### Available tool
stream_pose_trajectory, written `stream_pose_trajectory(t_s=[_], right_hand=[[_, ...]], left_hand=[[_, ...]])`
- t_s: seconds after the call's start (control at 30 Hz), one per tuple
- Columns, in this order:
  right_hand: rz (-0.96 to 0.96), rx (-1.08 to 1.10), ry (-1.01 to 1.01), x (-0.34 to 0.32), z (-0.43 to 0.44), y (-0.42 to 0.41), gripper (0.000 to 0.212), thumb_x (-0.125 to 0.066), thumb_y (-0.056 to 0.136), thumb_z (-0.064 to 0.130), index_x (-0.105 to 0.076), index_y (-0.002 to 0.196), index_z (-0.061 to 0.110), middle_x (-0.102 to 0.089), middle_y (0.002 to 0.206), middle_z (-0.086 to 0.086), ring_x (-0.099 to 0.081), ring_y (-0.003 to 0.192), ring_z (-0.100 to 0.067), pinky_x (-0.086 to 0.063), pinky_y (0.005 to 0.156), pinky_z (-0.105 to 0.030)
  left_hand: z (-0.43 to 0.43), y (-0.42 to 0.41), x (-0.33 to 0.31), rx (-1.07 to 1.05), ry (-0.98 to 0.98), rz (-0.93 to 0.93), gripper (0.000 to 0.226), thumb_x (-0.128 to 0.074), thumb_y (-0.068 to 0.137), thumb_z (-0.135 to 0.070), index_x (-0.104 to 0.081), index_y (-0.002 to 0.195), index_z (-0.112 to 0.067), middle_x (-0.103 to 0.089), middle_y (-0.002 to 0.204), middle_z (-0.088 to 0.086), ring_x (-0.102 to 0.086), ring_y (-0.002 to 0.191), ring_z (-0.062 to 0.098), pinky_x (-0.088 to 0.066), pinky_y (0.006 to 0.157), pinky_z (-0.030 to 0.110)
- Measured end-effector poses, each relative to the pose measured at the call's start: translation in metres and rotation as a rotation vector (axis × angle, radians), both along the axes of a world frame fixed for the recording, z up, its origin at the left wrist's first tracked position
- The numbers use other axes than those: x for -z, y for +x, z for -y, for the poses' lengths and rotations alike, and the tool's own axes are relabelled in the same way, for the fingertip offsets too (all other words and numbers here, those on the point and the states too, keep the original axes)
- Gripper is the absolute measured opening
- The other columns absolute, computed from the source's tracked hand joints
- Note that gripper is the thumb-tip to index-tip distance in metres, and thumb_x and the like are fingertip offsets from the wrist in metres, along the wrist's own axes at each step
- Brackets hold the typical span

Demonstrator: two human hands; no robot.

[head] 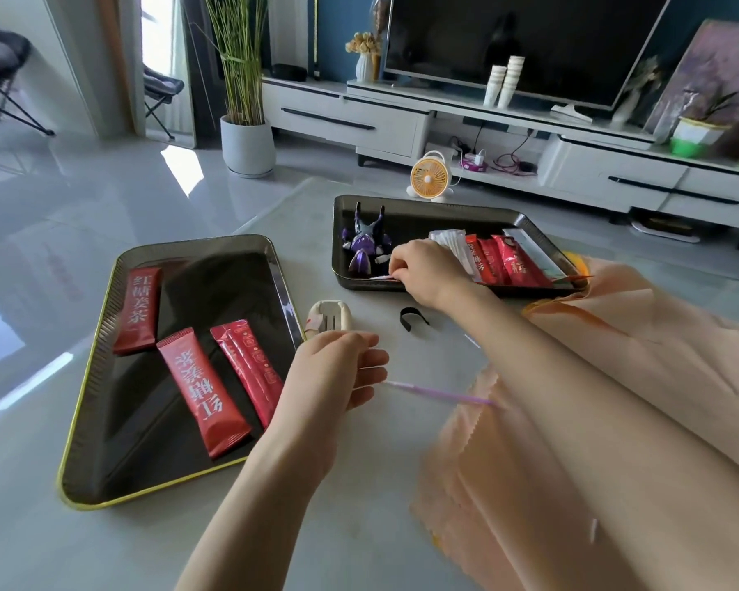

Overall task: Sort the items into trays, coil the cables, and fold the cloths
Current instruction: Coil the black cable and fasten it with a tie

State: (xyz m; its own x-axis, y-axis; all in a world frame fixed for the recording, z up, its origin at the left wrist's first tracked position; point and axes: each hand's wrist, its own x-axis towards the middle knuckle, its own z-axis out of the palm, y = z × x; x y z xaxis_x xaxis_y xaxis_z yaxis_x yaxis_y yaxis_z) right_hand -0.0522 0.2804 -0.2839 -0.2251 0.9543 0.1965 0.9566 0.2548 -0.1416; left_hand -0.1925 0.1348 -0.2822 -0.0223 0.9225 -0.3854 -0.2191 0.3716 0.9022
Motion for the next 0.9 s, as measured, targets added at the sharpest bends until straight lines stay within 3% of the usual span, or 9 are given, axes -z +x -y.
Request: stream_pose_trajectory(t_s=[0.1,0.2,0.33,0.43,0.5,0.6,0.7,0.8,0.9], right_hand=[[-0.001,-0.037,-0.028,0.007,0.000,-0.004,0.029,-0.046,0.093,0.005,-0.068,0.110,0.014,-0.059,0.119,-0.011,-0.048,0.115,-0.028,-0.039,0.096,-0.034],[-0.172,-0.029,-0.029,0.003,0.007,0.005,0.035,-0.041,0.093,0.000,-0.067,0.114,0.010,-0.059,0.121,-0.015,-0.050,0.116,-0.029,-0.039,0.099,-0.035],[-0.340,0.051,-0.105,-0.008,0.035,0.040,0.025,-0.047,0.091,0.002,-0.067,0.107,0.006,-0.066,0.109,-0.011,-0.059,0.098,-0.021,-0.041,0.081,-0.022],[-0.250,0.090,-0.299,-0.011,0.069,0.069,0.019,-0.060,0.089,0.015,-0.061,0.107,0.010,-0.064,0.105,-0.006,-0.055,0.083,-0.012,-0.039,0.072,-0.016],[-0.104,0.142,-0.360,-0.010,0.095,0.083,0.022,-0.065,0.086,0.030,-0.053,0.100,0.019,-0.058,0.093,0.005,-0.050,0.075,-0.005,-0.036,0.057,-0.008],[0.017,0.179,-0.447,-0.005,0.123,0.095,0.029,-0.065,0.085,0.037,-0.044,0.094,0.018,-0.050,0.083,0.007,-0.048,0.076,-0.011,-0.036,0.058,-0.020],[0.074,0.166,-0.398,0.003,0.133,0.095,0.016,-0.054,0.091,0.022,-0.045,0.080,0.015,-0.060,0.096,-0.006,-0.053,0.085,-0.020,-0.042,0.074,-0.033],[0.146,0.171,-0.310,0.002,0.136,0.094,0.029,-0.041,0.094,0.012,-0.037,0.066,0.015,-0.061,0.092,-0.013,-0.051,0.076,-0.022,-0.044,0.073,-0.038],[0.026,0.192,-0.196,-0.009,0.123,0.091,0.016,-0.041,0.095,0.013,-0.051,0.082,0.008,-0.062,0.088,-0.009,-0.057,0.078,-0.025,-0.049,0.073,-0.041]], left_hand=[[0.000,0.000,0.002,0.023,0.001,-0.018,0.013,-0.054,0.090,-0.012,-0.064,0.081,-0.014,-0.068,0.065,-0.003,-0.063,0.062,0.011,-0.046,0.058,0.023],[0.000,0.002,0.001,0.052,0.010,-0.041,0.015,-0.052,0.091,-0.012,-0.063,0.082,-0.014,-0.068,0.069,-0.001,-0.063,0.065,0.012,-0.047,0.061,0.023],[0.004,0.005,-0.003,0.080,0.008,-0.036,0.014,-0.051,0.092,-0.011,-0.063,0.086,-0.013,-0.068,0.074,0.001,-0.062,0.067,0.012,-0.048,0.064,0.023],[0.008,0.008,-0.006,0.095,0.004,-0.032,0.015,-0.050,0.093,-0.010,-0.062,0.085,-0.013,-0.067,0.075,0.001,-0.062,0.067,0.012,-0.048,0.064,0.022],[0.011,0.012,-0.007,0.108,0.002,-0.033,0.015,-0.050,0.093,-0.010,-0.062,0.084,-0.013,-0.067,0.074,0.001,-0.062,0.066,0.012,-0.047,0.064,0.023],[0.016,0.019,-0.008,0.131,0.002,-0.045,0.013,-0.051,0.092,-0.011,-0.061,0.085,-0.013,-0.067,0.075,0.001,-0.062,0.067,0.013,-0.048,0.067,0.025],[0.019,0.022,-0.008,0.131,0.006,-0.056,0.012,-0.052,0.092,-0.011,-0.062,0.086,-0.013,-0.068,0.073,0.001,-0.062,0.067,0.013,-0.048,0.067,0.026],[0.023,0.024,-0.009,0.134,0.011,-0.060,0.011,-0.053,0.092,-0.012,-0.062,0.086,-0.012,-0.068,0.074,0.001,-0.063,0.067,0.013,-0.049,0.065,0.025],[0.024,0.025,-0.008,0.132,0.014,-0.055,0.010,-0.054,0.091,-0.013,-0.062,0.086,-0.012,-0.069,0.075,0.001,-0.064,0.068,0.014,-0.049,0.063,0.025]])
